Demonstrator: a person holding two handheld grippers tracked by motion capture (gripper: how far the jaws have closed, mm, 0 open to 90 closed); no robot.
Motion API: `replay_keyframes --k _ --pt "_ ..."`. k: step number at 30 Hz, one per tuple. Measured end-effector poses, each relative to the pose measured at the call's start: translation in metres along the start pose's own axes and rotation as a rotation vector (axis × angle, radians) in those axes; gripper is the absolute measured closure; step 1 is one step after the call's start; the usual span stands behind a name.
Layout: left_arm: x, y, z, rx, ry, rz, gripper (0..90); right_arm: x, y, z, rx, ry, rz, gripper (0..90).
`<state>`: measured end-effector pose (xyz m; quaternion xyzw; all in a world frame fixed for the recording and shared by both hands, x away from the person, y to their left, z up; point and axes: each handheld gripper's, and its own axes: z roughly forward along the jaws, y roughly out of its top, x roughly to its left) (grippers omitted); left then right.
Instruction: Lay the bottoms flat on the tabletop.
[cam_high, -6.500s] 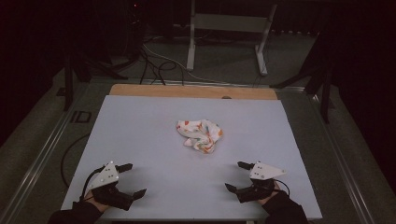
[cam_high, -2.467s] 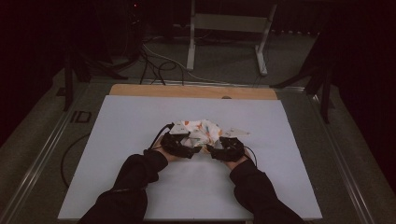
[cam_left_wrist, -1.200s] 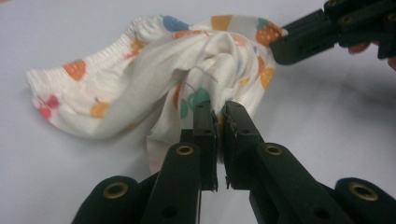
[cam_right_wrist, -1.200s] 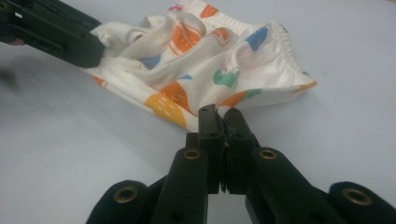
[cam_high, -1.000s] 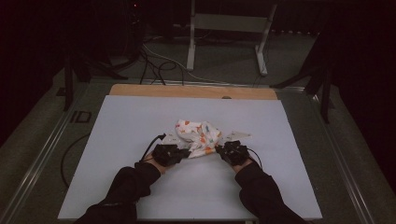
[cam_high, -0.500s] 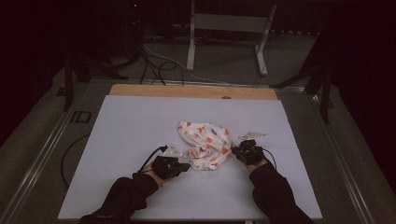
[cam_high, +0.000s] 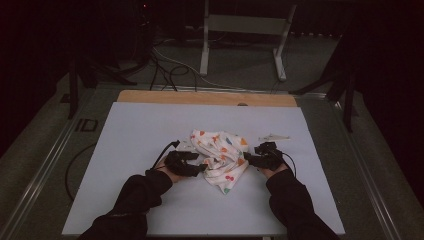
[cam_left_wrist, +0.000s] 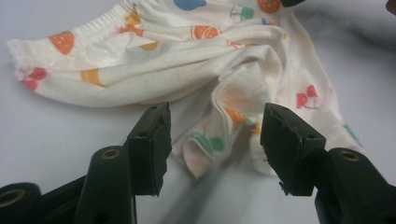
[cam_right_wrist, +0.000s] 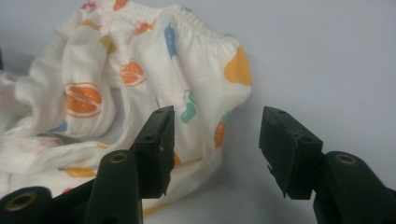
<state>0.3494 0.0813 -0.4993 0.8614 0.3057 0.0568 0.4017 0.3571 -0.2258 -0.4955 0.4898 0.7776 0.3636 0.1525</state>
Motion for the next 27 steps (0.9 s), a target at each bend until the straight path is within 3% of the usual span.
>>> replay_keyframes --k 2,4,6,8,9,10,11,13,22,25,27 --pt "0.001 0.002 0.006 0.008 -0.003 0.003 43.2 -0.001 -0.002 0.005 0.021 -0.009 0.003 45.7" --pt "0.003 0.003 0.010 0.001 -0.025 -0.016 43.0 -0.002 -0.004 0.009 0.038 -0.003 0.014 50.7" --pt "0.003 0.004 0.013 0.011 -0.040 -0.003 45.2 -0.003 -0.007 0.011 0.056 -0.009 0.009 58.7" --pt "0.003 0.005 0.014 0.021 -0.036 0.004 57.3 -0.003 -0.008 0.012 0.069 -0.023 -0.012 69.4" --pt "0.003 0.004 0.013 0.020 -0.046 0.013 70.8 -0.002 -0.009 0.012 0.075 -0.034 -0.018 75.6" --pt "0.002 0.004 0.011 0.014 -0.042 0.018 77.7 -0.002 -0.009 0.011 0.078 -0.033 -0.023 82.1" --pt "0.002 0.004 0.011 0.014 -0.042 0.018 84.7 -0.002 -0.009 0.011 0.078 -0.033 -0.023 82.1" --pt "0.001 0.003 0.004 -0.003 -0.048 0.020 87.5 -0.003 -0.008 0.010 0.077 -0.047 -0.048 89.4" --pt "0.005 -0.011 -0.030 -0.020 -0.006 0.020 88.9 -0.002 -0.005 0.005 0.059 -0.056 -0.074 90.0" --pt "0.004 -0.022 -0.049 -0.023 0.009 0.008 88.8 -0.003 -0.004 0.004 0.062 -0.057 -0.075 90.0" --pt "0.002 -0.031 -0.059 -0.011 0.041 0.019 88.8 -0.003 -0.004 0.003 0.065 -0.058 -0.076 90.0"
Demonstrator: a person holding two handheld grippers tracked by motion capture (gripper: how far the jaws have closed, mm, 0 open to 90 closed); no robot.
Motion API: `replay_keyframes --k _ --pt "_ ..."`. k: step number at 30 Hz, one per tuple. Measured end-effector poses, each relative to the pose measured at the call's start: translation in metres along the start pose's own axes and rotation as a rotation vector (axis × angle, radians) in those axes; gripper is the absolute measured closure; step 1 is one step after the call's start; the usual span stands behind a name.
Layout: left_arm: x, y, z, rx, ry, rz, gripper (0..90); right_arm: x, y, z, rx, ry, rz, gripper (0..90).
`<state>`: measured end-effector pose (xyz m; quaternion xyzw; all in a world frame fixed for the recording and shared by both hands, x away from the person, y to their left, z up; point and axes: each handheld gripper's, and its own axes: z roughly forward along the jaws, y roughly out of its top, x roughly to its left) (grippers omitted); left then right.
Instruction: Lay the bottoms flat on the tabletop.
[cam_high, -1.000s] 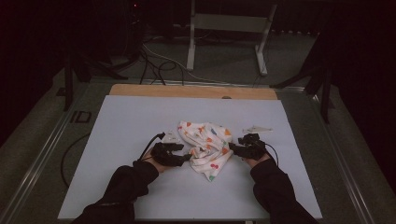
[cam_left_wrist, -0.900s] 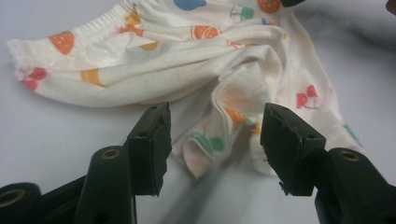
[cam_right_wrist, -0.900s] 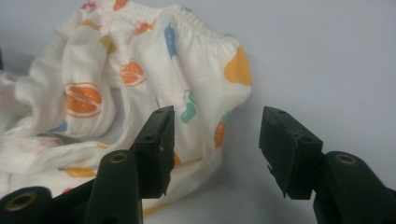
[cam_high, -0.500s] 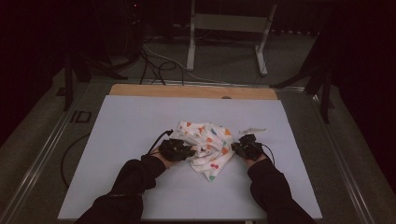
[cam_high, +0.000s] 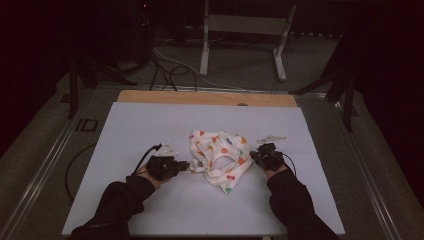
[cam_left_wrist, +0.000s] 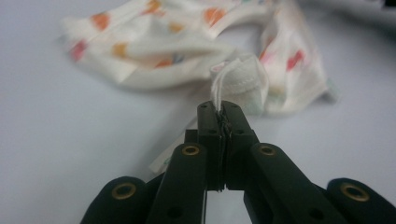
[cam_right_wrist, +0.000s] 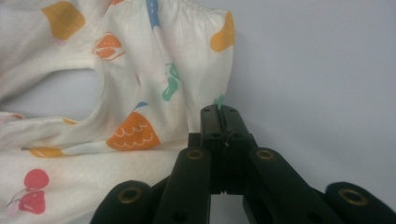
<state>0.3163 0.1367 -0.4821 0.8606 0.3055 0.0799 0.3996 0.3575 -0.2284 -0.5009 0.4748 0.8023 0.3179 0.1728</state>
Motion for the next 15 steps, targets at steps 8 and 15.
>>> replay_keyframes --k 8,15 --pt "0.000 -0.029 -0.035 -0.011 0.036 -0.056 88.5 -0.001 -0.006 -0.003 0.011 -0.008 -0.010 90.0" --pt "-0.011 -0.057 -0.062 -0.008 0.050 -0.119 88.4 -0.003 -0.013 -0.006 0.025 -0.012 -0.020 90.0"
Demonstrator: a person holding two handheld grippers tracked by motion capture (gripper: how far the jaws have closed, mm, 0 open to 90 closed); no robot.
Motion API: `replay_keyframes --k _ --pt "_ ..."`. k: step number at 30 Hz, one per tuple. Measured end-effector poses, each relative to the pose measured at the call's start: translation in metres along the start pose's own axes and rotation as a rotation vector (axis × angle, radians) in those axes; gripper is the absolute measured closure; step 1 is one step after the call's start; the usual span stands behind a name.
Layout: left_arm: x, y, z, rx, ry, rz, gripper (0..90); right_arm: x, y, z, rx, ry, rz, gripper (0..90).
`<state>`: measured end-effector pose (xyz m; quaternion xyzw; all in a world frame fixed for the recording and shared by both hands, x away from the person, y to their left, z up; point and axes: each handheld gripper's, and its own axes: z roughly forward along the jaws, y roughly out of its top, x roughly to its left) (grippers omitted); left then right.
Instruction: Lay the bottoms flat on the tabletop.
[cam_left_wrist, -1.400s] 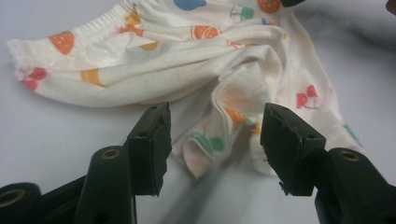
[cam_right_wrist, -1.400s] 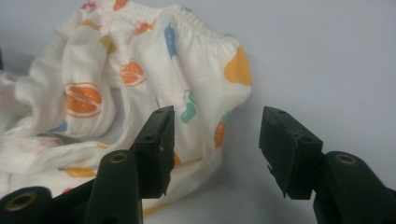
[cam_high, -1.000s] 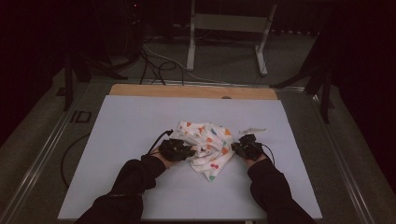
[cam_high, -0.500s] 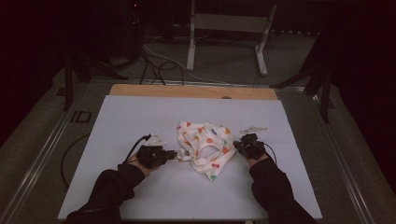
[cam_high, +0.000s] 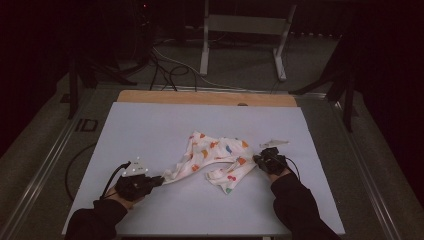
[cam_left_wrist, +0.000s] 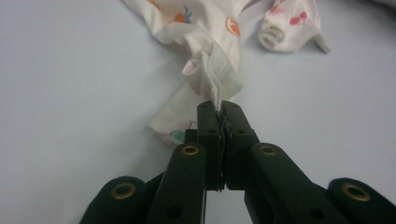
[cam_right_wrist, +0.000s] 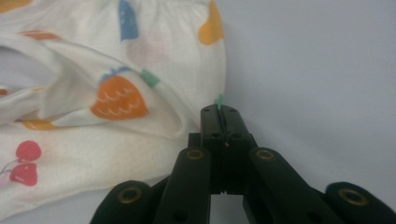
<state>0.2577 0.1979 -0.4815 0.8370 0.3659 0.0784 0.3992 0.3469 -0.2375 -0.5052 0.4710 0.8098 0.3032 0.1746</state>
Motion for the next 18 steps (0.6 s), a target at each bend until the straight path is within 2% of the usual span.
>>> replay_keyframes --k 2,3,9,13,18 --pt "-0.003 -0.006 -0.004 0.012 -0.005 -0.013 88.0 0.000 -0.002 -0.002 -0.001 0.001 -0.008 90.0" --pt "-0.004 -0.009 -0.005 0.016 -0.017 -0.034 88.0 -0.001 -0.002 -0.003 0.000 -0.002 -0.011 90.0" --pt "-0.017 -0.021 -0.014 0.023 -0.044 -0.052 88.0 -0.003 -0.007 -0.009 0.001 0.005 -0.009 90.0" --pt "-0.015 -0.029 -0.014 0.050 -0.063 -0.087 87.2 -0.004 -0.013 -0.010 0.009 0.020 -0.010 90.0" --pt "-0.010 -0.033 -0.015 0.065 -0.065 -0.095 82.7 -0.004 -0.017 -0.012 0.007 0.033 -0.002 89.4"
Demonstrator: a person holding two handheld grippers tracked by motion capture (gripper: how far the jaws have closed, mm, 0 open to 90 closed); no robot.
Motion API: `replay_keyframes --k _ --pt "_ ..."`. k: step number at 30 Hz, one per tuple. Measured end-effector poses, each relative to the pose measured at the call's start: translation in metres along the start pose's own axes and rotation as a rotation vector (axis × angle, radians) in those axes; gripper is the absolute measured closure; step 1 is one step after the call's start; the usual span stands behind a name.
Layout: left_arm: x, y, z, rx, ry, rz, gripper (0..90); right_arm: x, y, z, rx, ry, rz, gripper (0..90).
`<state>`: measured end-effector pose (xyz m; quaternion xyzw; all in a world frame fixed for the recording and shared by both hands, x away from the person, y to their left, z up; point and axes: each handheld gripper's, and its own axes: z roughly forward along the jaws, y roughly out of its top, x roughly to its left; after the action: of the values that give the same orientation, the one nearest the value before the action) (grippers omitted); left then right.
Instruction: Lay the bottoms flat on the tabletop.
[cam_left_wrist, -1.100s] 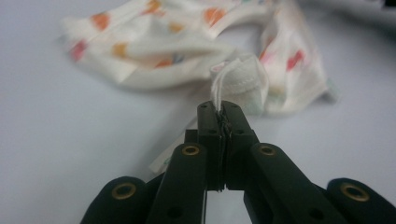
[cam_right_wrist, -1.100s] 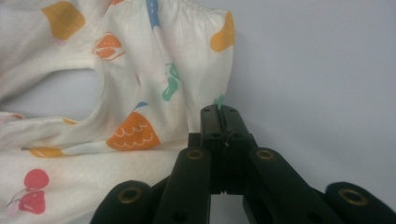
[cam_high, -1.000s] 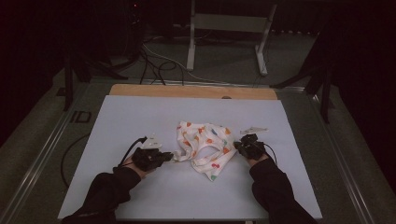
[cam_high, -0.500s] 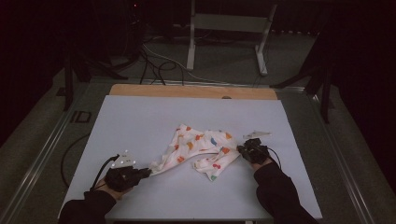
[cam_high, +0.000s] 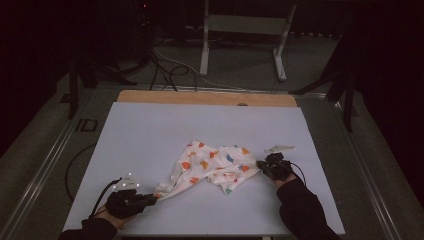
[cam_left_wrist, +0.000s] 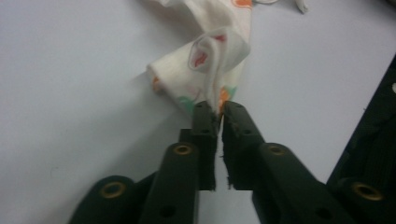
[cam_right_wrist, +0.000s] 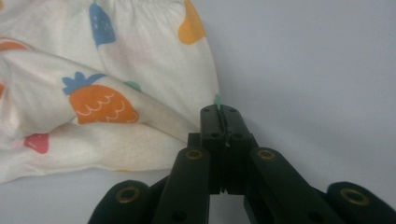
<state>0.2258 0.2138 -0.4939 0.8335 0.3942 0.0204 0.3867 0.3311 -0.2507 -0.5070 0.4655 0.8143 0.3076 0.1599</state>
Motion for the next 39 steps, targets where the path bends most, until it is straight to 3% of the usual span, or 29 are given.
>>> replay_keyframes --k 3,5,7,13,17,24,31,39 --pt "0.004 0.002 -0.003 -0.007 -0.020 -0.015 77.0 0.000 0.001 -0.003 -0.009 -0.002 0.008 83.9" --pt "0.004 0.006 -0.005 -0.007 0.021 -0.001 64.4 0.000 0.002 -0.005 -0.019 0.008 0.002 76.0" --pt "0.005 0.011 -0.007 -0.026 0.032 0.006 52.5 0.000 0.006 -0.009 -0.041 0.027 -0.005 66.5" --pt "0.007 0.035 -0.003 -0.039 -0.008 0.050 19.0 0.004 0.018 -0.014 -0.101 0.085 -0.025 34.3" --pt "0.008 0.056 0.004 -0.042 -0.008 0.083 14.4 0.005 0.027 -0.012 -0.120 0.150 -0.039 14.3" --pt "0.014 0.093 0.024 -0.039 -0.005 0.137 12.7 0.010 0.042 -0.005 -0.127 0.151 -0.075 11.9" --pt "0.025 0.120 0.053 -0.009 0.005 0.156 15.1 0.004 0.058 0.002 -0.139 0.131 -0.047 14.2" --pt "0.039 0.140 0.083 0.008 0.027 0.113 20.4 -0.001 0.071 0.017 -0.123 0.154 -0.028 27.0"
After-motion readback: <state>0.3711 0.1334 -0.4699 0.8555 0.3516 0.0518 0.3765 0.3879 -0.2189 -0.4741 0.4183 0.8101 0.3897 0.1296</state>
